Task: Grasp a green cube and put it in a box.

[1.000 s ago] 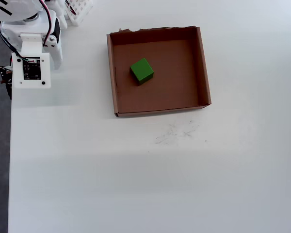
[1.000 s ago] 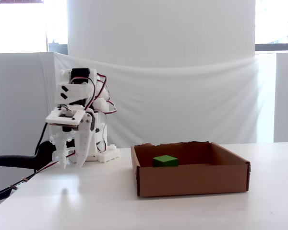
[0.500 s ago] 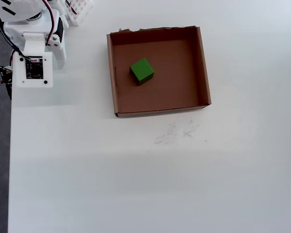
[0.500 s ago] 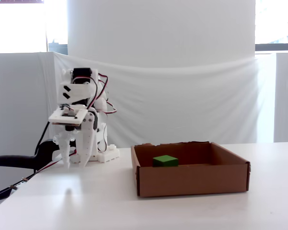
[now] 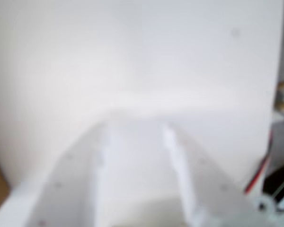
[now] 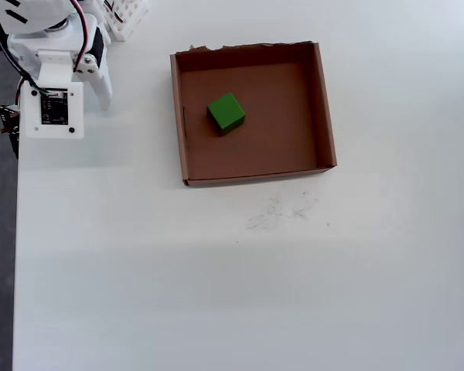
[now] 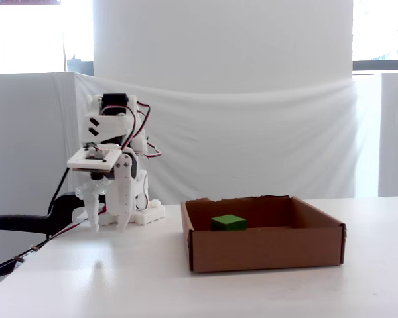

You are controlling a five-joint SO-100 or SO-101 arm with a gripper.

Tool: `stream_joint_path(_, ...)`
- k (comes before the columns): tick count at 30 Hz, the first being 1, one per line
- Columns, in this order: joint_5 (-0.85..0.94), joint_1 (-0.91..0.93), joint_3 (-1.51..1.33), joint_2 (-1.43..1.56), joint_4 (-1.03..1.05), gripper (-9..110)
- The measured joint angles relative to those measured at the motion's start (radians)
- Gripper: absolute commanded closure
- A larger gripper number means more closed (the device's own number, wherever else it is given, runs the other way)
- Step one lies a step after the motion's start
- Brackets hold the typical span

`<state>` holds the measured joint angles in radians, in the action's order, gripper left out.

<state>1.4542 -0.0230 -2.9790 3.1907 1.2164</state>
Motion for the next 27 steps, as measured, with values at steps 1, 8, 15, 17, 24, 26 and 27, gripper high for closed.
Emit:
stream_joint_path(1,-0.025,0.000,0.000,0.000,0.002,81)
stream_joint_path(8,-0.092,-0.017,0.000,0.000,0.009,81)
stream_joint_path(15,-0.261,-0.017,0.000,0.000,0.021,82)
stream_joint_path(17,-0.278,-0.017,0.000,0.000,0.021,82)
stream_joint_path(24,-0.281,-0.017,0.000,0.000,0.021,80)
stream_joint_path(26,-0.281,-0.017,0.000,0.000,0.021,80)
stream_joint_path(27,-0.281,-0.017,0.000,0.000,0.021,80)
